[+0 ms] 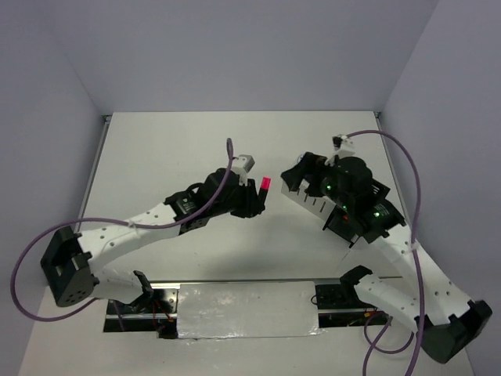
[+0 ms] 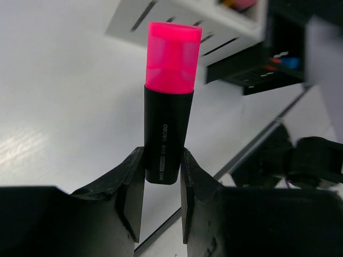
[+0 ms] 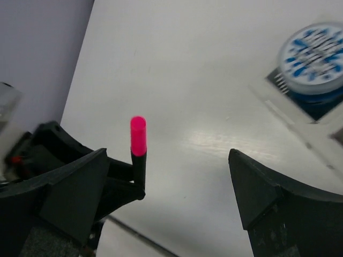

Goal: Sort the stationery into containers
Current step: Pick up the pen from the center of the board, then place the pen in the storage box.

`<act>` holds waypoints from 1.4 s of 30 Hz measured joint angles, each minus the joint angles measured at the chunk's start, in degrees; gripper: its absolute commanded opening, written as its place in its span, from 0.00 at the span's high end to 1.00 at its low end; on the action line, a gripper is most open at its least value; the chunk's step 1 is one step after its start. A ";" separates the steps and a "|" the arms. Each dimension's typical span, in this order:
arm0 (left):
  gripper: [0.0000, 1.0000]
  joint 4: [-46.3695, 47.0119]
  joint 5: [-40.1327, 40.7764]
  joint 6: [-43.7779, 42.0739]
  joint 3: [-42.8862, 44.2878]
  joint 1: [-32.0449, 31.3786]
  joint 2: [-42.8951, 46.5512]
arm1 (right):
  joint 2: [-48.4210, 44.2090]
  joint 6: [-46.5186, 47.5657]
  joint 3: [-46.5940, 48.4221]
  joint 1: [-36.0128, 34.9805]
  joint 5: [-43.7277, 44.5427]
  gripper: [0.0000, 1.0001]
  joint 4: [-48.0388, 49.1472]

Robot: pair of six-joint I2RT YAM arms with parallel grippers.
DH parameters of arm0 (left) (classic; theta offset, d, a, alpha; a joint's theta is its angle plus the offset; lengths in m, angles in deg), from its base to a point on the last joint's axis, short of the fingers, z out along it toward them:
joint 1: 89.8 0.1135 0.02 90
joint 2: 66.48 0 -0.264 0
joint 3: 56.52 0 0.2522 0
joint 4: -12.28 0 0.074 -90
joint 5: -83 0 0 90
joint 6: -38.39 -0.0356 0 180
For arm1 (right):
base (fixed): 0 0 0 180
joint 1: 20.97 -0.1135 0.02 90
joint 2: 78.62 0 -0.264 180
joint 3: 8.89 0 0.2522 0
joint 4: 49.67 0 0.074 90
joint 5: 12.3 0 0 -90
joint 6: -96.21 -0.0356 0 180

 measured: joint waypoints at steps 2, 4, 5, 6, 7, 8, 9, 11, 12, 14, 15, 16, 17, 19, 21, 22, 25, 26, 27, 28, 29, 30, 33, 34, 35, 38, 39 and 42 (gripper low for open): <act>1.00 3.78 -2.19 -2.16 -0.98 0.00 3.61 | 3.08 -1.97 0.00 -3.80 -0.33 0.01 1.33; 1.00 6.19 -4.09 -3.63 -1.62 0.00 5.51 | 5.42 -3.85 0.00 -6.64 -0.50 0.04 2.56; 1.00 6.91 -4.76 -4.00 -1.73 0.00 5.81 | 6.19 -4.61 0.00 -7.58 -0.50 0.05 3.26; 1.00 7.45 -5.51 -4.42 -1.73 0.02 5.86 | 6.75 -5.31 0.00 -8.31 -0.55 0.10 3.85; 1.00 7.72 -6.10 -5.03 -1.75 0.00 5.86 | 7.08 -5.86 0.00 -9.09 -0.52 0.12 4.50; 1.00 7.69 -6.56 -5.29 -1.75 0.02 5.86 | 7.45 -6.58 0.00 -9.73 -0.63 0.15 5.29; 1.00 7.72 -7.10 -5.46 -1.75 0.00 5.88 | 7.69 -7.02 0.00 -10.25 -0.70 0.23 6.05; 1.00 7.74 -7.78 -5.99 -1.75 0.00 5.92 | 8.33 -7.89 0.00 -11.41 -1.01 0.35 7.54; 1.00 7.74 -8.04 -6.49 -1.75 0.00 6.01 | 8.76 -8.33 0.00 -12.04 -1.18 0.58 8.17; 0.93 7.43 -8.17 -6.91 -1.75 0.00 6.43 | 9.68 -9.03 0.00 -12.96 -1.27 0.95 9.09; 0.82 6.62 -8.00 -6.97 -1.75 0.04 7.02 | 10.01 -8.79 -0.09 -13.11 -1.01 1.00 8.98; 0.62 6.05 -7.87 -7.02 -1.75 0.17 7.48 | 10.12 -9.31 -0.17 -13.09 -0.83 1.00 8.98; 0.02 5.62 -7.63 -7.08 -1.79 0.24 7.80 | 10.21 -9.55 -0.22 -13.09 -0.83 1.00 9.33; 0.01 5.18 -6.95 -7.72 -1.79 0.15 8.41 | 10.10 -9.49 -0.22 -13.31 -0.66 1.00 9.55; 0.01 4.17 -5.29 -7.91 -1.79 0.07 9.20 | 9.88 -8.13 -0.17 -13.42 2.29 1.00 8.20; 0.01 3.23 -4.15 -7.91 -1.75 0.04 9.68 | 9.53 -7.17 -0.11 -13.42 4.76 1.00 6.99; 0.01 -1.22 0.37 -7.87 -0.94 0.07 10.62 | 6.62 -4.20 -0.11 -12.90 16.11 1.00 2.54; 0.01 -2.95 1.95 -7.82 -0.63 0.09 10.82 | 4.98 -3.34 -0.11 -12.37 20.59 1.00 1.07; 0.01 -4.92 3.43 -7.76 -0.26 0.15 10.95 | 3.08 -2.73 -0.11 -11.45 25.75 1.00 -0.39; 0.01 -6.45 4.63 -7.72 -0.15 0.20 11.08 | 1.36 -2.27 -0.11 -10.12 29.92 1.00 -1.79; 0.01 -8.26 5.60 -7.69 -0.15 0.24 11.34 | -0.44 -1.81 -0.15 -7.72 34.47 1.00 -3.32; 0.01 -9.70 6.14 -7.69 -0.17 0.24 11.56 | -1.68 -1.33 -0.37 -5.57 37.83 1.00 -4.31; 0.01 -12.31 6.75 -7.72 -1.18 0.26 13.16 | -4.76 1.42 -2.67 1.70 45.24 1.00 -5.75; 0.01 -12.94 6.82 -7.72 -1.86 0.26 14.10 | -5.64 2.58 -3.87 3.54 46.88 1.00 -5.75; 0.01 -13.35 6.84 -7.78 -2.60 0.26 15.15 | -6.27 3.78 -5.14 5.09 47.95 1.00 -5.55; 0.01 -13.75 5.70 -8.11 -4.59 0.37 17.99 | -7.56 7.89 -9.44 8.92 49.16 1.00 -3.19; 0.01 -13.73 4.87 -8.17 -4.98 0.42 18.53 | -7.72 9.16 -10.84 9.88 49.09 1.00 -1.68; 0.01 -13.44 2.36 -8.33 -5.22 0.48 18.86 | -7.06 11.43 -13.20 11.93 48.24 1.00 0.83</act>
